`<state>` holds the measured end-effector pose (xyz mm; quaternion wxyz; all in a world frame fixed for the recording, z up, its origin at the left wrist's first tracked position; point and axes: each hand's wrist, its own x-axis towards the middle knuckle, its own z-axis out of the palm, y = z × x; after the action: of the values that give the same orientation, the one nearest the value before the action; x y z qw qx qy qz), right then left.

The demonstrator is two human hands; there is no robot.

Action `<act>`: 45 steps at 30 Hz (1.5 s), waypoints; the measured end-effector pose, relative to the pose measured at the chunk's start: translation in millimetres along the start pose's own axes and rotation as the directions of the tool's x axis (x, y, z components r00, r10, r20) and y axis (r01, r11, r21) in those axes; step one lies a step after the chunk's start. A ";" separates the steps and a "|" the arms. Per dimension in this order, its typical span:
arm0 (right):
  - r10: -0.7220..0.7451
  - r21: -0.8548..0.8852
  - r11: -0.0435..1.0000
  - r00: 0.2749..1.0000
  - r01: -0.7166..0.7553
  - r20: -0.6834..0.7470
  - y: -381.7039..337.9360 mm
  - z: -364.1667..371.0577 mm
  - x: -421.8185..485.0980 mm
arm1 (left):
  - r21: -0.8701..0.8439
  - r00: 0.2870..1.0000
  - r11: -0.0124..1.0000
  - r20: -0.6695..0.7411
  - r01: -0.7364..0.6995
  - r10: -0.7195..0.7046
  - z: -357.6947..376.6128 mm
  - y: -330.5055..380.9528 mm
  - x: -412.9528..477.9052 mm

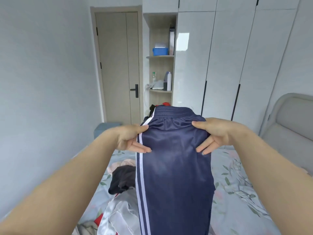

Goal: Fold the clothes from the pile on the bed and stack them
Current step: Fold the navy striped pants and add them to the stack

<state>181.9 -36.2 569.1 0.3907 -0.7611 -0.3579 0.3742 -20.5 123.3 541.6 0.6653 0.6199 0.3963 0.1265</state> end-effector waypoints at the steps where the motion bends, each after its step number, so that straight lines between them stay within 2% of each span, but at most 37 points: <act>1: 0.047 0.069 0.996 0.999 -0.048 0.016 8.6 5.4 10.4 | -0.040 0.999 0.998 0.022 0.046 -0.045 0.5 -10.2 12.4; 3: 0.136 0.264 0.955 0.991 -0.133 0.010 24.6 19.6 35.0 | -0.145 0.996 0.985 0.014 0.090 -0.089 4.1 -24.7 35.3; 5: 0.128 0.413 0.906 0.990 -0.094 -0.056 30.2 33.3 53.8 | -0.241 0.996 0.970 -0.072 0.028 -0.046 10.8 -26.7 53.2; 7: -0.022 0.508 0.851 0.977 0.130 -0.214 20.0 39.7 70.0 | -0.266 0.977 0.950 -0.177 -0.166 0.121 17.2 -12.7 61.6; 8: -0.127 0.529 0.799 0.941 0.285 -0.315 9.9 39.8 76.1 | -0.268 0.948 0.921 -0.221 -0.283 0.228 19.0 -0.6 62.8; 10: -0.307 0.474 0.688 0.812 0.550 -0.496 -17.0 34.6 83.7 | -0.273 0.848 0.816 -0.319 -0.510 0.423 18.5 30.9 56.7; 13: -0.463 0.336 0.571 0.632 0.749 -0.621 -64.2 19.5 75.2 | -0.250 0.676 0.633 -0.383 -0.732 0.630 5.5 83.8 36.0; 18: -0.578 0.246 0.415 0.463 0.876 -0.672 -115.3 4.0 43.4 | -0.189 0.514 0.479 -0.350 -0.857 0.783 -15.0 131.3 -2.6; 22: -0.624 0.189 0.369 0.393 0.910 -0.675 -118.1 10.9 15.9 | -0.157 0.451 0.423 -0.346 -0.892 0.823 -20.1 127.6 -29.9; 27: -0.645 0.140 0.386 0.376 0.912 -0.666 -101.5 24.4 -23.7 | -0.057 0.483 0.495 -0.341 -0.867 0.807 -16.0 103.1 -66.3; 34: -0.603 0.141 0.448 0.415 0.883 -0.681 -61.9 31.3 -75.2 | 0.040 0.635 0.674 -0.302 -0.737 0.711 -2.4 63.4 -121.5; 40: -0.486 0.202 0.638 0.592 0.743 -0.643 -7.7 38.3 -80.1 | 0.090 0.828 0.865 -0.254 -0.494 0.500 10.4 10.5 -125.2; 43: -0.398 0.230 0.750 0.701 0.620 -0.592 34.0 48.2 -67.3 | 0.230 0.891 0.909 -0.221 -0.349 0.398 17.0 -31.3 -108.3; 45: -0.322 0.240 0.821 0.767 0.518 -0.555 66.3 55.8 -58.3 | 0.314 0.905 0.908 -0.233 -0.277 0.356 23.6 -61.4 -96.2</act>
<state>124.2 -95.9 505.7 0.6829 -0.6377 -0.3314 0.1310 -87.1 30.5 518.5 0.4792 0.7374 0.3947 0.2658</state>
